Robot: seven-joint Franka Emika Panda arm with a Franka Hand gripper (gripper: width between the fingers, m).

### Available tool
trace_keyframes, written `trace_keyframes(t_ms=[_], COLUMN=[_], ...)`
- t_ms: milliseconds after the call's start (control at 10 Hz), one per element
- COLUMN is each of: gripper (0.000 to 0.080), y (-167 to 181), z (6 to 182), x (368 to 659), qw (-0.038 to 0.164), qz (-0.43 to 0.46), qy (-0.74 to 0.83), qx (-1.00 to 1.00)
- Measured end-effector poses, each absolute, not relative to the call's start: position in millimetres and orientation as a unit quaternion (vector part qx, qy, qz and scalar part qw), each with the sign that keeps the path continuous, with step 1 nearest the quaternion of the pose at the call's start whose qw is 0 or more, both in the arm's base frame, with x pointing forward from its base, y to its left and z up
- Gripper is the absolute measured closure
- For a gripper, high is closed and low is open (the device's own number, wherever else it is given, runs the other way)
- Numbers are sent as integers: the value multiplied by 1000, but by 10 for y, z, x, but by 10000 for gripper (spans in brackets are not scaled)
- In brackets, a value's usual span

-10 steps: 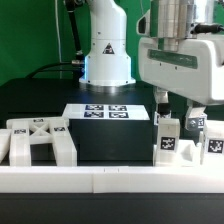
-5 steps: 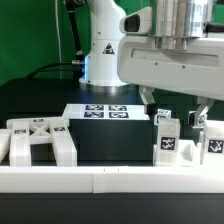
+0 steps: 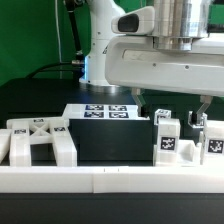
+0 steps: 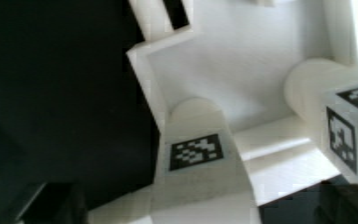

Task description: Assemble chair

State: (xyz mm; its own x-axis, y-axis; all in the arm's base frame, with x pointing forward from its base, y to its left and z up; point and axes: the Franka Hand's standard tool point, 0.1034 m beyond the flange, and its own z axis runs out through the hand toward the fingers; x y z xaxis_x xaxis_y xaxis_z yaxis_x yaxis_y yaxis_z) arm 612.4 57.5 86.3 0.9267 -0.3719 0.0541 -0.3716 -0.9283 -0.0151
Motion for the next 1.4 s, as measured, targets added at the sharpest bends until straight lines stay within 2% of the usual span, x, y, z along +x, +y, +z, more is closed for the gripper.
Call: trace_keyframes(t_ms=[300, 500, 800, 1100, 1400], gripper=[150, 150, 150, 150, 150], y=[581, 572, 626, 619, 655], z=[854, 852, 636, 619, 419], x=[6107, 6033, 5849, 5843, 5806], qw=[-7, -5, -10, -11, -18], qz=[-32, -40, -55, -53, -62], qy=[52, 56, 49, 49, 50], qx=[-998, -998, -997, -997, -997])
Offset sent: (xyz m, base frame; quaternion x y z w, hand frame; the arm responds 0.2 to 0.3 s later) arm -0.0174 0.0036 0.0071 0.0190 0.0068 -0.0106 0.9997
